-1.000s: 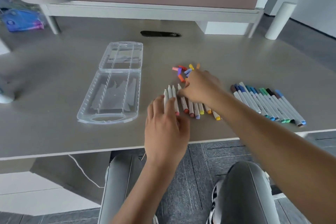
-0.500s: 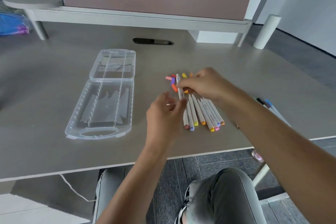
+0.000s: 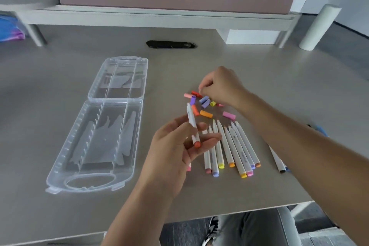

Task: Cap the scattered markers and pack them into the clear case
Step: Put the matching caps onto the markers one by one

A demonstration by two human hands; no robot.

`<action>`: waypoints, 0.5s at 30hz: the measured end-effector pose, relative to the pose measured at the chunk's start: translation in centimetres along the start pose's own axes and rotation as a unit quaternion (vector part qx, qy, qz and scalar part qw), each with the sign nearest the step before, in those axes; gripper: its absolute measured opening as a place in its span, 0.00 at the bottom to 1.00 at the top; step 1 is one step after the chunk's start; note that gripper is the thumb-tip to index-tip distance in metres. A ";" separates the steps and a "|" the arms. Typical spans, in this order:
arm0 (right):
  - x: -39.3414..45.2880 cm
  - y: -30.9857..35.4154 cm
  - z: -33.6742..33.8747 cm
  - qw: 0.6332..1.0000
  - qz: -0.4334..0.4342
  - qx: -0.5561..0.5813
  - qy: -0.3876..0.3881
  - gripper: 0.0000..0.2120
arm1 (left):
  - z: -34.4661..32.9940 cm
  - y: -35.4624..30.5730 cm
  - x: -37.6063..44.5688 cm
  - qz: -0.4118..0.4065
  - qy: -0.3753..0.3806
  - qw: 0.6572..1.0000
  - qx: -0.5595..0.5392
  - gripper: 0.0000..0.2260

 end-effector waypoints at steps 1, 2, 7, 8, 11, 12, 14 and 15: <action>0.5 0.2 -0.5 1.000 0.005 -0.023 0.010 0.09 | 0.1 -0.1 0.0 -0.003 -0.001 1.000 -0.001 0.10; 1.0 0.3 -0.9 0.999 0.008 -0.045 0.023 0.08 | 0.2 -0.2 0.1 -0.007 0.000 1.000 0.001 0.10; 1.4 0.5 -1.8 0.995 0.021 -0.070 0.063 0.06 | 0.2 -0.2 0.4 -0.030 0.001 0.998 0.064 0.15; 1.3 0.5 -1.4 0.996 0.031 -0.050 0.062 0.05 | 0.2 -0.4 0.4 -0.046 -0.006 0.995 0.090 0.17; 0.3 0.0 0.7 0.996 0.043 0.077 0.030 0.03 | 0.4 -1.0 0.6 -0.076 -0.036 0.987 0.134 0.21; -0.3 -0.2 1.5 0.989 0.036 0.141 0.035 0.04 | 0.3 -1.1 0.7 -0.073 -0.038 0.988 0.134 0.22; -1.8 -0.7 2.9 0.970 0.018 0.235 0.056 0.08 | 0.1 -1.0 0.8 -0.061 -0.033 0.990 0.121 0.20; -2.7 -0.8 3.4 0.962 0.010 0.264 0.066 0.09 | -0.1 -0.9 0.9 -0.057 -0.028 0.991 0.115 0.19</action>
Point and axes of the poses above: each hand's wrist, its own x-axis towards the middle knuckle, its own z-axis out of the back of the hand, y = z × x, the point moved 7 cm from there along x, towards the middle knuckle, and after that the axes turned 12 degrees about -y, right-handed, at the moved point
